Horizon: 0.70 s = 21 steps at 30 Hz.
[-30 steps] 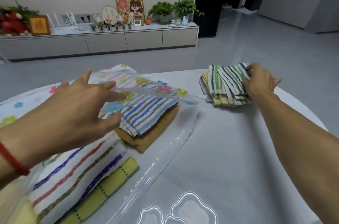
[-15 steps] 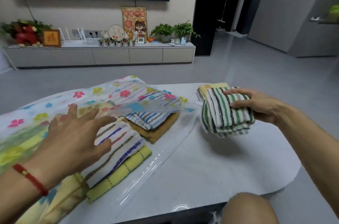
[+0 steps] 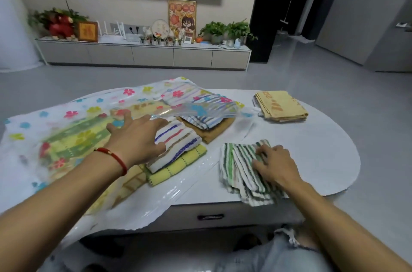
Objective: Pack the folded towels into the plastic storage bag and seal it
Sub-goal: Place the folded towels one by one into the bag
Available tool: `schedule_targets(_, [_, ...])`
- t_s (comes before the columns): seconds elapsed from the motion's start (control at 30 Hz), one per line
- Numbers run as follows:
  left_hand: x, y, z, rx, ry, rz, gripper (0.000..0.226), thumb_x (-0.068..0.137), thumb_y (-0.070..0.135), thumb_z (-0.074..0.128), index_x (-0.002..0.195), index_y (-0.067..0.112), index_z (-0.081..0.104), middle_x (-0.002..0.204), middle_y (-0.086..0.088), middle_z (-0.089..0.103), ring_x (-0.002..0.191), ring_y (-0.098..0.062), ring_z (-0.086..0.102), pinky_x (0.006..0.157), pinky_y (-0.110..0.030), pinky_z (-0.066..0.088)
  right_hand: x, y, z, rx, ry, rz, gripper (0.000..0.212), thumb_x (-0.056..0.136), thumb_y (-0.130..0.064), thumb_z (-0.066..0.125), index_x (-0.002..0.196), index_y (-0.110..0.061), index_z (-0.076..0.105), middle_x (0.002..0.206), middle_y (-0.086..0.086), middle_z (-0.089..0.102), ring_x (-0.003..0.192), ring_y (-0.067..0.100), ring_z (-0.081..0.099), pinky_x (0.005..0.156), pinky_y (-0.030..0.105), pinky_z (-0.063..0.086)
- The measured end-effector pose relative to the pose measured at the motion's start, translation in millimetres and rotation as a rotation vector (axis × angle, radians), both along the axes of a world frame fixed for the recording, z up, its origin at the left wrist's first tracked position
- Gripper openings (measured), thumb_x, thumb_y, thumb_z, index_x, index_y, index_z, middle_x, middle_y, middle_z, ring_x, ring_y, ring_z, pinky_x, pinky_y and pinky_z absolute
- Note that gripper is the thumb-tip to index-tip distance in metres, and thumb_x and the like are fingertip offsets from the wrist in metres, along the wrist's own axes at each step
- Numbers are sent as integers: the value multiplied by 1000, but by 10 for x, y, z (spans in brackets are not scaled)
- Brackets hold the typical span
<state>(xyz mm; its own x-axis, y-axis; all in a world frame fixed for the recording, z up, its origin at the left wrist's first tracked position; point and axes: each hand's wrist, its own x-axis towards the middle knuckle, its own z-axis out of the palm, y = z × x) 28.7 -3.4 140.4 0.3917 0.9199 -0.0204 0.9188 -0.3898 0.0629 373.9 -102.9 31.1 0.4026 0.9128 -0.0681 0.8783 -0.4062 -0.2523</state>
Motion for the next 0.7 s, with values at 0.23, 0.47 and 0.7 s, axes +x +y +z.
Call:
schedule_targets(0.23, [45,25,-21,15,0,2,67,84,56,57,145,47,30,152,3,41,142,-42,20,103,-75,27,-560,-7,-85,-99,-285,-62,45,87,-56,47,114,-21,59,123,10,65,115,35,58,85,44,39])
schedule_targets(0.47, [80,38,-14,20,-13,1,68,86,53,58,147,44,29,154,2,38,145,-43,15,104,-76,25,-640,322,186,234,191,-121,46,86,-48,58,57,-17,40,52,-1,45,53,24,48,48,30,30])
schedule_targets(0.7, [-84,-10,-175,67,-6,-40,51,87,52,51,136,45,40,158,-2,29,148,-43,3,106,-77,22,-251,128,26,-3,201,-326,60,88,-34,60,143,-27,37,129,17,56,108,38,57,85,43,47])
